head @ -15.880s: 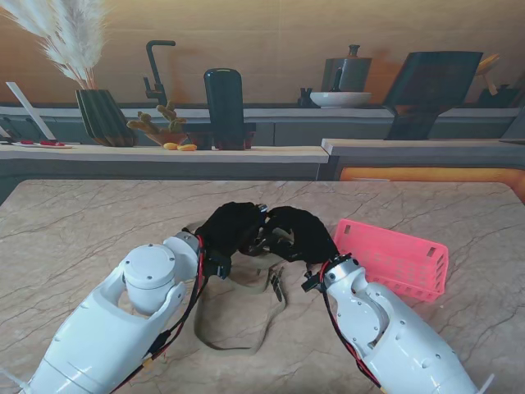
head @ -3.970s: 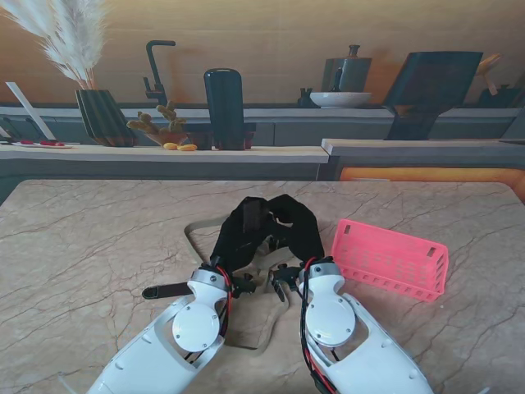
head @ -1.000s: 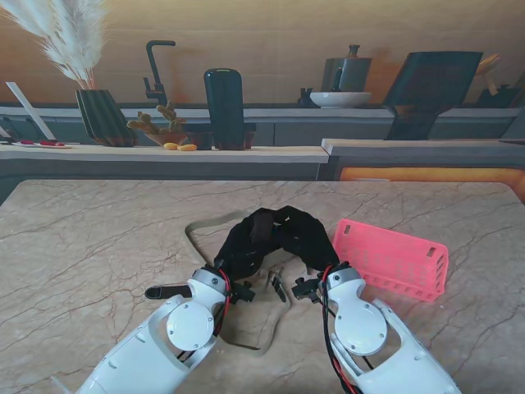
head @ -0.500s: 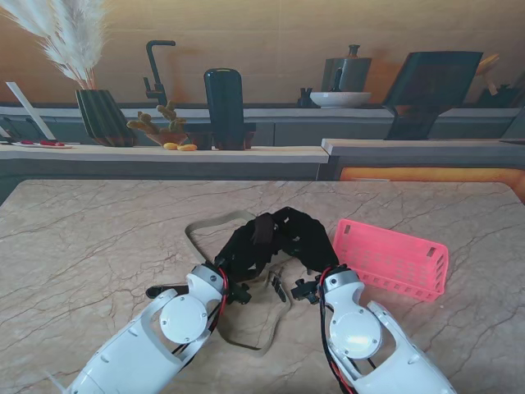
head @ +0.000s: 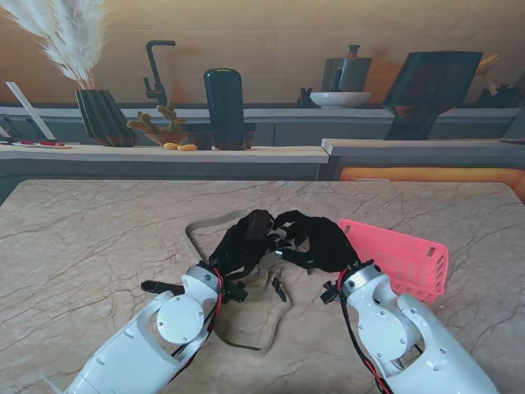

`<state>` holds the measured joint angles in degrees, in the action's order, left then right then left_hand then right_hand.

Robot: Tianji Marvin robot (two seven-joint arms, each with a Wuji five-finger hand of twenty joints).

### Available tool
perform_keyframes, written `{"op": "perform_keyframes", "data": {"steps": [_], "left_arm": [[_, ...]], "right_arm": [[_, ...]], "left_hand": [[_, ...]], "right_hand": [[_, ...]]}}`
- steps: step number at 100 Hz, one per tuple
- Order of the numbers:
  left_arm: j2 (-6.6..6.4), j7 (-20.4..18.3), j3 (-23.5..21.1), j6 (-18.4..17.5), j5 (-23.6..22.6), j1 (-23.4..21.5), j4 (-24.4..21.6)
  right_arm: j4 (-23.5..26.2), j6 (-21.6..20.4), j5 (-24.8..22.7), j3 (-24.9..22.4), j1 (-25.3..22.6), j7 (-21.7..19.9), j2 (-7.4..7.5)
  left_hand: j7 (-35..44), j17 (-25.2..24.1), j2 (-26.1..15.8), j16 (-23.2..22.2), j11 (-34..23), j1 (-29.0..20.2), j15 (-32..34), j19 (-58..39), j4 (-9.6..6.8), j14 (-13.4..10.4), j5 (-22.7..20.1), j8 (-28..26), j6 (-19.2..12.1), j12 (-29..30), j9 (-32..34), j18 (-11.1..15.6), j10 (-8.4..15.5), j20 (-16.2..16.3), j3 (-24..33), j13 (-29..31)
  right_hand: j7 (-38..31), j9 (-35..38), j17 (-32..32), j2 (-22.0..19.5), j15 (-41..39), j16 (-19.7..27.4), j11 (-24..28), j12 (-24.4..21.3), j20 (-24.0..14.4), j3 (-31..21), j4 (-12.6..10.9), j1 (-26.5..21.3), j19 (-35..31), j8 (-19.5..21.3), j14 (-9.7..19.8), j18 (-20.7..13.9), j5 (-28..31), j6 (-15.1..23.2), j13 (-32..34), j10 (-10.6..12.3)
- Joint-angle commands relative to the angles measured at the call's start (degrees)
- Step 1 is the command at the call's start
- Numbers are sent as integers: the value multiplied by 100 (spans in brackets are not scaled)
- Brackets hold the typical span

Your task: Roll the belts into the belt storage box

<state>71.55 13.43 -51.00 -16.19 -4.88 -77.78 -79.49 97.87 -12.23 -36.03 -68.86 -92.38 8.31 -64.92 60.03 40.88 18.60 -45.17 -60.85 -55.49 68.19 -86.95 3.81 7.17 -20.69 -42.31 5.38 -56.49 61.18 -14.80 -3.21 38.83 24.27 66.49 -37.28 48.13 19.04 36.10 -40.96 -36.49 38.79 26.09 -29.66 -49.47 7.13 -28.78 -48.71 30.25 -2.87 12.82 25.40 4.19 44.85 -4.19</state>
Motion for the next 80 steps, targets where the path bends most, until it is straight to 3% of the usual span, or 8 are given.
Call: {"op": "perform_keyframes", "data": {"steps": [1,8,26,38,47,57,70,80], "left_arm": [[56,-23,-36,-19,42,-49,-29],[68,16,-43,-28,45,-53,-23],[40,-69,14,-67,-49,21,58],[45,-45,77,-94,-156,62,114],[41,8,129,-137,-334,104,168],[32,43,180,-229,-503,145,224],[23,72,225,-310,-636,170,260],[15,94,258,-354,-750,199,296]], "right_arm": [[33,-100,-47,-46,-68,30,53],[21,-171,-173,-83,-89,102,58],[2,-267,-110,-117,-93,150,47],[-61,-275,-150,-66,-28,234,34],[-143,-303,-278,-1,50,404,18],[-166,-300,-210,51,116,326,20],[-221,-235,-35,147,238,167,22],[-291,-156,194,252,344,79,3]], "left_hand": [[266,103,-8,-270,-396,96,1349,-418,-86,-640,-49,-92,-18,-100,233,-107,144,-71,720,536],[269,87,86,-249,-402,238,1368,-439,-37,-531,-82,-95,6,-90,264,-190,84,-103,1042,553],[189,-106,347,-226,-314,723,1345,-384,87,-290,-147,-94,74,-86,214,-373,-103,-149,1988,437],[242,-190,345,-228,-296,716,1349,-399,83,-221,-90,-259,58,-91,177,-392,-138,-137,2032,385],[229,-227,326,-227,-292,699,1349,-402,79,-224,-58,-295,41,-97,145,-372,-124,-134,1994,357],[180,-305,277,-218,-264,605,1303,-359,51,-201,-28,-355,16,-102,94,-332,-101,-143,1839,276],[165,-365,259,-209,-242,582,1259,-315,40,-185,-5,-371,7,-101,62,-316,-94,-151,1800,219],[161,-377,249,-205,-235,567,1239,-302,37,-170,-3,-378,3,-101,53,-322,-90,-151,1785,194]], "right_hand": [[210,-171,-78,86,126,17,-139,-69,-180,296,-246,272,166,28,-16,-99,-169,-45,-110,-65],[332,-183,-85,-92,204,30,-270,-116,-225,635,-264,432,242,70,-55,-69,-264,107,-120,-115],[657,-397,-123,-392,504,84,-729,-299,-322,1158,-325,771,433,74,-240,-8,-1280,1323,-198,-268],[751,-690,-53,-402,542,76,-788,-312,-370,1196,-328,775,473,9,-239,-39,-1954,1464,-193,-270],[1030,-927,44,-394,478,47,-656,-277,-422,1251,-322,805,451,-159,-190,-70,-2069,1105,-131,-304],[669,-1039,120,-362,413,30,-539,-254,-457,1307,-327,828,388,66,-168,-119,-1924,567,-85,-344],[574,-901,227,-314,73,-119,-246,-138,-506,1356,-335,820,248,47,-141,-107,-1142,-167,74,-377],[541,-734,292,-304,-309,-306,9,-4,-528,1335,-338,744,115,87,-118,-117,-589,-352,197,-346]]}}
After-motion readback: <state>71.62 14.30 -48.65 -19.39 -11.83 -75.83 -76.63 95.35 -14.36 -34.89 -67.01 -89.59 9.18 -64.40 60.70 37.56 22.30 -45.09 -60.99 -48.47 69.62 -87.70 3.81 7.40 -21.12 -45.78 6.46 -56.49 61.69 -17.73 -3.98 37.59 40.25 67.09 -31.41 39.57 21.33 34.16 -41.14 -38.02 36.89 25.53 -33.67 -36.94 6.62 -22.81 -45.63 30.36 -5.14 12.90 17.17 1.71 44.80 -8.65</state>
